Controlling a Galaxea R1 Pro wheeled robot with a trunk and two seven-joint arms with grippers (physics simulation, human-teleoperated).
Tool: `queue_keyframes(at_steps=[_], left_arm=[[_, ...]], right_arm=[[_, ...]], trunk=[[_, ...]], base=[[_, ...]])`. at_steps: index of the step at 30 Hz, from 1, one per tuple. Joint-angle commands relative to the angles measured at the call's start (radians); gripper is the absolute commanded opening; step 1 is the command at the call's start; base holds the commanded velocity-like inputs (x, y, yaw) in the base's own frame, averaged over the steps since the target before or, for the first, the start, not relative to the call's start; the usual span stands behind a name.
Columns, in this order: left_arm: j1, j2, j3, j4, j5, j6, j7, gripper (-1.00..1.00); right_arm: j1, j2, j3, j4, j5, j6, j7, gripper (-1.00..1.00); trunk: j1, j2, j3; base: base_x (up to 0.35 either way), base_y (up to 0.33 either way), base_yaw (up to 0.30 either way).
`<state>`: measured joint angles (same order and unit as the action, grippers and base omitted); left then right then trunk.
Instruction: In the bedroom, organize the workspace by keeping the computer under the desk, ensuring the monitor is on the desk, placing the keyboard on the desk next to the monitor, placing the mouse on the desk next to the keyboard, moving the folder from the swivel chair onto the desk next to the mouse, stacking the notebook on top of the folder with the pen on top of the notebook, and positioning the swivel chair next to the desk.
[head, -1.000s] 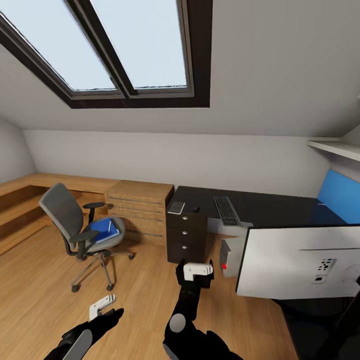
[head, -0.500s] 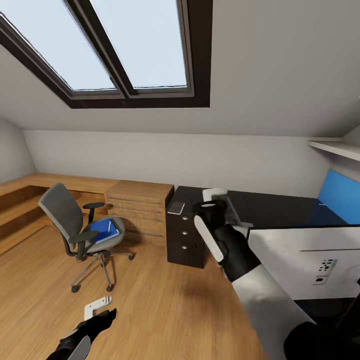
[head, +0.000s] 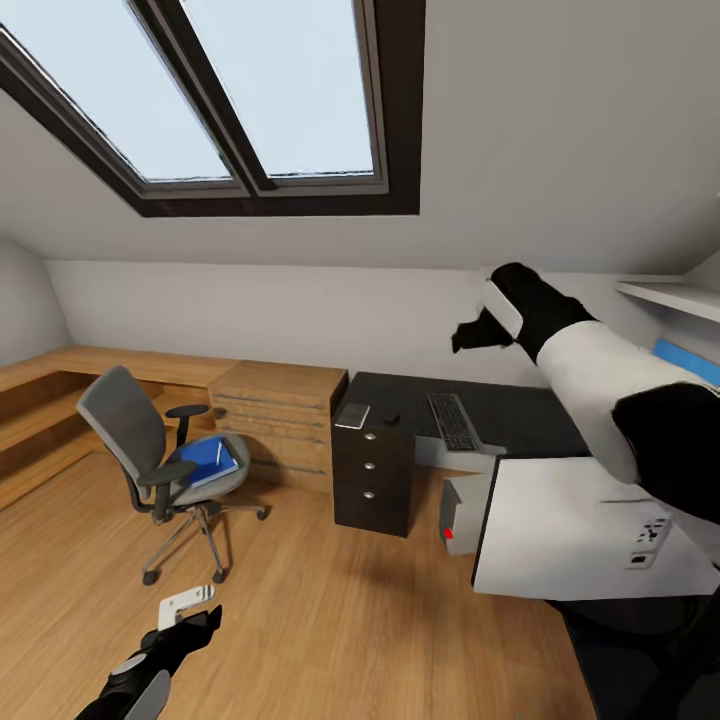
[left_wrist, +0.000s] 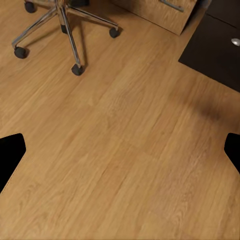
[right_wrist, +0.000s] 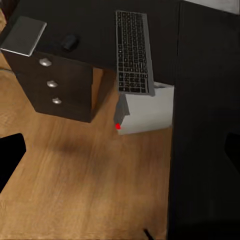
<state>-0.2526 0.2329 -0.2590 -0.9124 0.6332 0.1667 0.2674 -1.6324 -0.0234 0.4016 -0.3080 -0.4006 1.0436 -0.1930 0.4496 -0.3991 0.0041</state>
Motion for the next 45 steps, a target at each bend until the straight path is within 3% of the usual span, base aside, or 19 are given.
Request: queue_keyframes(at_steps=[1, 3, 4, 10, 17, 28, 35, 45], left_arm=[[-0.001, 0.001, -0.005, -0.002, 0.008, 0.001, 0.009, 1.00], [-0.001, 0.002, -0.006, -0.002, 0.008, 0.000, 0.009, 1.00], [-0.001, -0.001, -0.007, -0.002, 0.008, -0.001, 0.009, 1.00], [-0.001, -0.005, -0.019, -0.002, 0.001, -0.001, 0.010, 1.00], [-0.001, -0.007, -0.031, -0.002, -0.006, -0.004, 0.010, 1.00], [-0.001, -0.007, -0.032, -0.002, -0.007, -0.004, 0.010, 1.00], [-0.001, -0.007, -0.028, -0.001, -0.007, -0.005, 0.012, 1.00], [-0.001, -0.007, -0.028, -0.008, -0.007, -0.007, 0.012, 1.00]], right_arm=[[-0.004, -0.012, 0.008, 0.038, -0.011, 0.004, 0.015, 1.00], [-0.006, -0.024, 0.008, 0.081, -0.011, 0.004, 0.029, 1.00], [-0.010, -0.089, 0.009, 0.173, -0.011, 0.004, 0.050, 1.00], [-0.009, -0.166, 0.014, 0.215, -0.008, 0.004, 0.057, 1.00], [-0.007, -0.180, 0.014, 0.274, -0.002, 0.004, 0.058, 1.00], [-0.007, -0.179, 0.015, 0.283, 0.000, 0.003, 0.059, 1.00], [-0.007, -0.176, 0.009, 0.254, -0.006, 0.004, 0.057, 1.00], [-0.007, -0.179, 0.005, 0.200, -0.049, 0.004, 0.055, 1.00]], trunk=[[0.000, -0.001, 0.000], [0.000, -0.001, 0.000], [0.000, -0.001, 0.000], [0.000, -0.001, 0.000], [0.000, -0.001, 0.000], [0.000, -0.001, 0.000], [0.000, -0.001, 0.000], [0.000, -0.001, 0.000]], base=[[0.000, 0.000, 0.000], [0.000, 0.000, 0.000], [0.000, 0.000, 0.000], [0.000, 0.000, 0.000], [0.000, 0.000, 0.000], [0.000, 0.000, 0.000], [0.000, 0.000, 0.000], [0.000, 0.000, 0.000]])
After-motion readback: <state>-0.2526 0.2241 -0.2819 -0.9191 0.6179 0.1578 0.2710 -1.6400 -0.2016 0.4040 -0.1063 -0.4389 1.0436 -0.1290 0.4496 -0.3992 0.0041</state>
